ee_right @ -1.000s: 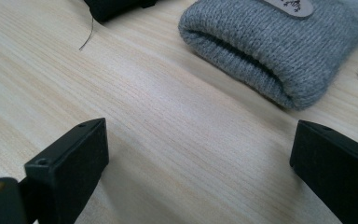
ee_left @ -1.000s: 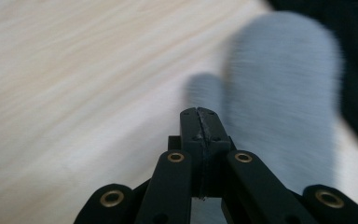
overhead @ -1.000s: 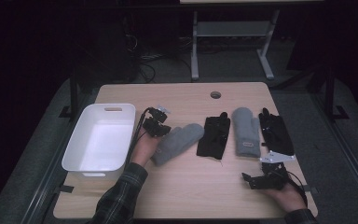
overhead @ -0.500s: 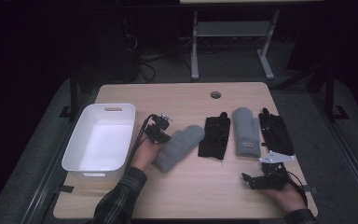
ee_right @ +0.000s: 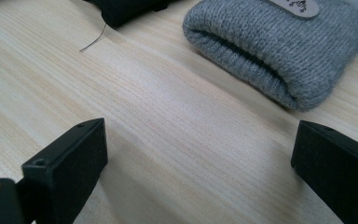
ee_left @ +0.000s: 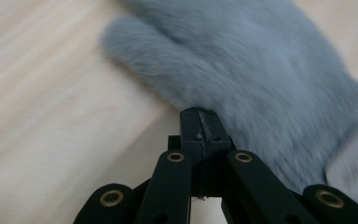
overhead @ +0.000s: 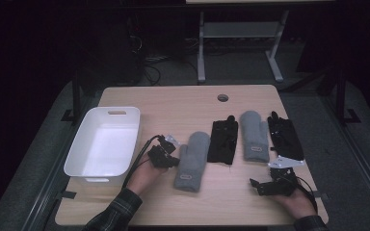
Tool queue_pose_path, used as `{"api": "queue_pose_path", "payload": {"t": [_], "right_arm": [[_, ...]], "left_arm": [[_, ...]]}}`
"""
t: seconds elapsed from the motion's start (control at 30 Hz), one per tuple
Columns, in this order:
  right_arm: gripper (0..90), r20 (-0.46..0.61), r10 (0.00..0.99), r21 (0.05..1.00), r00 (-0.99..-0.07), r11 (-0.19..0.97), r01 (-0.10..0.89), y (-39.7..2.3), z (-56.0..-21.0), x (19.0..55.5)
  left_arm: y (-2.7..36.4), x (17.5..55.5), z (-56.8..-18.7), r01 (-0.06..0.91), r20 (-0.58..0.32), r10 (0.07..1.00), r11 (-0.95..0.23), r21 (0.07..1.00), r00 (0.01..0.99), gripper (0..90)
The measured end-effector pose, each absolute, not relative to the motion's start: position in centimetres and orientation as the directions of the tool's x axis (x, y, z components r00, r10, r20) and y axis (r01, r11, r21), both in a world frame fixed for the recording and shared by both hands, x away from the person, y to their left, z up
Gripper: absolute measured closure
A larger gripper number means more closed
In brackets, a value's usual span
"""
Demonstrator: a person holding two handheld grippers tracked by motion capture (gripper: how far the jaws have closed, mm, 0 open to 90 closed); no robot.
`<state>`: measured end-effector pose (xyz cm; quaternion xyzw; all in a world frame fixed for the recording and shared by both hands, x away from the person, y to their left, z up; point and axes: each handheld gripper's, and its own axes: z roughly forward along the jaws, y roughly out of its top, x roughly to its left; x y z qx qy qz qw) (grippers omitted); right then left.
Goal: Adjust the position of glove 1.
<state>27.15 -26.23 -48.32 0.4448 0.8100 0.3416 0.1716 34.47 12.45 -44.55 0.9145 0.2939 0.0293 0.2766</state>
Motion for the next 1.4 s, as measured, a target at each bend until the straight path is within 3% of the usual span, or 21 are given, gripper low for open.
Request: {"api": "queue_pose_path", "payload": {"t": [0.2,0.27,0.3,0.37,0.4,0.43,0.5,0.53,0.57,0.63,0.9,1.13,1.4], "right_arm": [[3.4,0.027,0.84,0.7,-0.541,0.371,0.61,-26.1,-48.2,27.2],[12.2,0.032,0.837,0.692,-0.546,0.375,0.616,-26.0,-47.9,27.2],[12.2,0.032,0.837,0.692,-0.546,0.375,0.616,-26.0,-47.9,27.2],[23.0,0.064,0.828,0.683,-0.556,0.37,0.629,-26.0,-47.5,27.3],[23.0,0.064,0.828,0.683,-0.556,0.37,0.629,-26.0,-47.5,27.3],[31.3,0.092,0.821,0.678,-0.563,0.363,0.64,-25.9,-47.1,27.5],[39.4,0.133,0.814,0.676,-0.565,0.342,0.652,-25.7,-46.7,27.5],[39.4,0.133,0.814,0.676,-0.565,0.342,0.652,-25.7,-46.7,27.5],[50.1,0.149,0.794,0.694,-0.589,0.34,0.634,-25.0,-46.1,27.5],[61.1,0.164,0.765,0.706,-0.622,0.35,0.616,-24.0,-45.5,27.4],[87.1,0.155,0.661,0.736,-0.734,0.418,0.532,-19.2,-44.3,27.2],[90.0,0.17,0.572,0.742,-0.802,0.461,0.486,-14.9,-43.8,27.7],[90.0,0.159,0.506,0.743,-0.848,0.504,0.44,-11.4,-43.7,28.0]], "left_arm": [[11.9,32.2,-45.0,0.487,-0.185,0.474,-0.666,0.565,0.861,89.3],[11.7,31.7,-44.9,0.462,-0.179,0.445,-0.683,0.566,0.878,89.3],[11.7,31.7,-44.9,0.462,-0.179,0.445,-0.683,0.566,0.878,89.3],[11.9,31.7,-44.3,0.452,-0.164,0.448,-0.675,0.582,0.879,89.3],[12.0,31.8,-44.0,0.456,-0.161,0.46,-0.656,0.601,0.873,89.3],[12.3,32.1,-43.3,0.447,-0.138,0.473,-0.642,0.623,0.87,89.4],[12.4,32.3,-43.1,0.442,-0.128,0.476,-0.639,0.63,0.87,89.4],[12.3,32.7,-42.8,0.45,-0.128,0.492,-0.623,0.64,0.861,89.4],[12.3,33.1,-42.6,0.443,-0.115,0.494,-0.624,0.643,0.862,89.4],[11.9,34.0,-42.2,0.443,-0.107,0.506,-0.611,0.656,0.856,89.4],[9.9,38.0,-41.6,0.419,-0.056,0.533,-0.592,0.688,0.845,89.4],[8.2,40.5,-42.9,0.44,-0.072,0.556,-0.564,0.699,0.828,89.4],[7.3,41.6,-44.7,0.441,-0.058,0.54,-0.615,0.653,0.839,89.4]]}}
